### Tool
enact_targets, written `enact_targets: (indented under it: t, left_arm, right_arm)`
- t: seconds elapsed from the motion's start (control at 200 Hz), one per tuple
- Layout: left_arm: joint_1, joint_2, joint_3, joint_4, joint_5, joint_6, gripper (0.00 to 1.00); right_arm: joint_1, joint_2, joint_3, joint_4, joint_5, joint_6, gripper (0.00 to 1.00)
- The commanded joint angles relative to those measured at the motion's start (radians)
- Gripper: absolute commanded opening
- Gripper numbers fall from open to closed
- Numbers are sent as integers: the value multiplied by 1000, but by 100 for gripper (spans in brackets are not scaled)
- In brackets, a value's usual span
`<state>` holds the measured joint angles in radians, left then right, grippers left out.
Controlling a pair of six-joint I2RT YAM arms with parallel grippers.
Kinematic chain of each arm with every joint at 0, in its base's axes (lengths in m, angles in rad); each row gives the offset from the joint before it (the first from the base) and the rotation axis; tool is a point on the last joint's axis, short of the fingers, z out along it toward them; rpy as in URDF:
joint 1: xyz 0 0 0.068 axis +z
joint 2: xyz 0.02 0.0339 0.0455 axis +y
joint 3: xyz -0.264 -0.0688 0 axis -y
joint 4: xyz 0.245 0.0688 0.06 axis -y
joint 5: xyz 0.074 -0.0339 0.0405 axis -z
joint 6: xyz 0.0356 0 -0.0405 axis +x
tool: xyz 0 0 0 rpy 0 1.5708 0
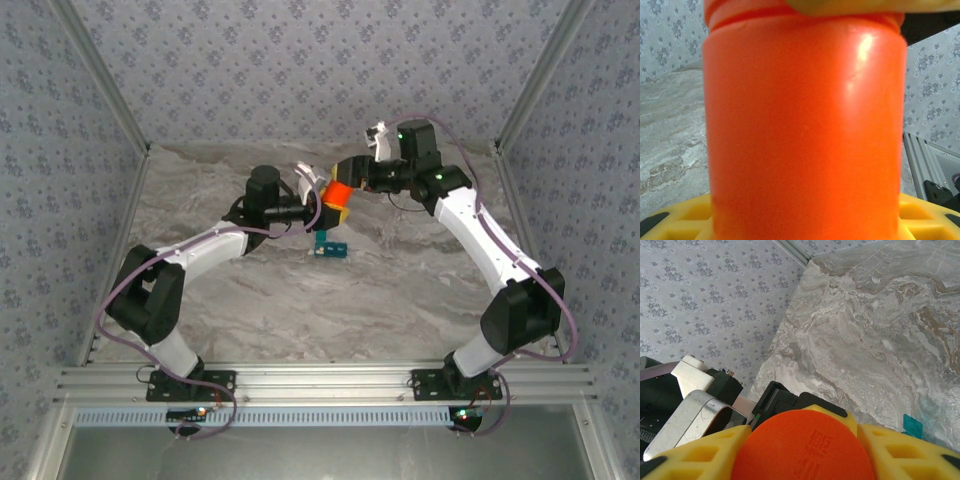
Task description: Sort the pills into containers
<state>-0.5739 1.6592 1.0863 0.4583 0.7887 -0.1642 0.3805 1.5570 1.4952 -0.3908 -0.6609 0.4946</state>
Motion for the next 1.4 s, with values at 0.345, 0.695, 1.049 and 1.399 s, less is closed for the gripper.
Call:
enact_targets:
  t: [0.345, 0.695, 1.049, 1.399]
  left_arm:
    - [-30, -22, 14, -21, -140, 104, 0]
    - [-30, -26, 0, -41, -205, 103, 98]
    - [-31, -99, -125, -23, -261, 117, 98]
    - [-26, -186, -190, -58, -423, 136, 98]
  right_arm:
    - [84, -75, -112, 122, 203, 228, 29]
    - [35, -78, -112, 95, 235, 172, 29]
    - [-69, -76, -171, 93, 302, 116, 29]
    - [-107, -69, -294, 187, 633, -118, 29]
